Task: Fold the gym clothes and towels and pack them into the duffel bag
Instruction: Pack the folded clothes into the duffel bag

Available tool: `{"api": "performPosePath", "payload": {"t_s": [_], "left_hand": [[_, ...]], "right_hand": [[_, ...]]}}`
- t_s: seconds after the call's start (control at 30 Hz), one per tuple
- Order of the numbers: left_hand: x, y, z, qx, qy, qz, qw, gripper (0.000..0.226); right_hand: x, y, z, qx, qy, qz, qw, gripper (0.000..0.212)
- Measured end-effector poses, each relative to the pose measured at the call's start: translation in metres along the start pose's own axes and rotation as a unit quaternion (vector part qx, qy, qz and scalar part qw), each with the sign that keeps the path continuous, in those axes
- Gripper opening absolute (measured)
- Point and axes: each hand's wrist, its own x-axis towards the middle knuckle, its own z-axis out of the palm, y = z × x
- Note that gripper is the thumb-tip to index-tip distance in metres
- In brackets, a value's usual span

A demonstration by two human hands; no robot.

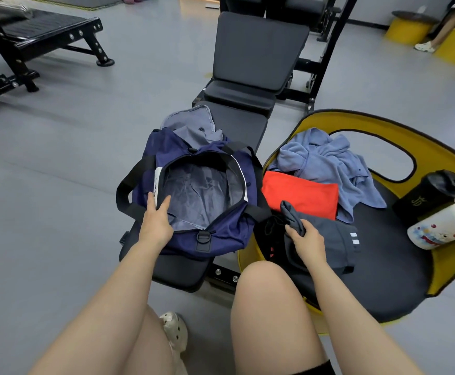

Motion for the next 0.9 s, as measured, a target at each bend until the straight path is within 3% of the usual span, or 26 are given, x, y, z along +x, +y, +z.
{"api": "performPosePath", "payload": {"t_s": [0.17, 0.43, 0.53, 0.63, 0.77, 0.9], "left_hand": [[-0.001, -0.004, 0.002, 0.0, -0.002, 0.004, 1.0, 0.083], [-0.001, 0.0, 0.006, 0.003, 0.002, 0.006, 1.0, 0.081], [-0.001, 0.0, 0.007, 0.009, 0.001, 0.009, 1.0, 0.08], [-0.001, -0.002, 0.007, 0.009, 0.0, 0.012, 1.0, 0.079], [-0.002, -0.001, 0.006, 0.001, 0.003, 0.015, 1.0, 0.077], [-0.003, 0.0, 0.006, 0.004, 0.005, 0.016, 1.0, 0.077]], "right_hand": [[-0.002, 0.004, -0.01, 0.079, 0.009, 0.019, 0.997, 0.018], [-0.012, -0.016, -0.009, 0.042, 0.067, -0.037, 0.996, 0.009], [-0.014, -0.026, -0.011, 0.092, 0.074, -0.061, 0.991, 0.01], [-0.012, -0.024, -0.015, 0.165, 0.073, -0.019, 0.983, 0.019], [-0.004, 0.004, -0.02, 0.1, 0.091, 0.07, 0.988, 0.015], [0.012, 0.029, -0.022, -0.001, 0.076, 0.102, 0.992, 0.018]]}}
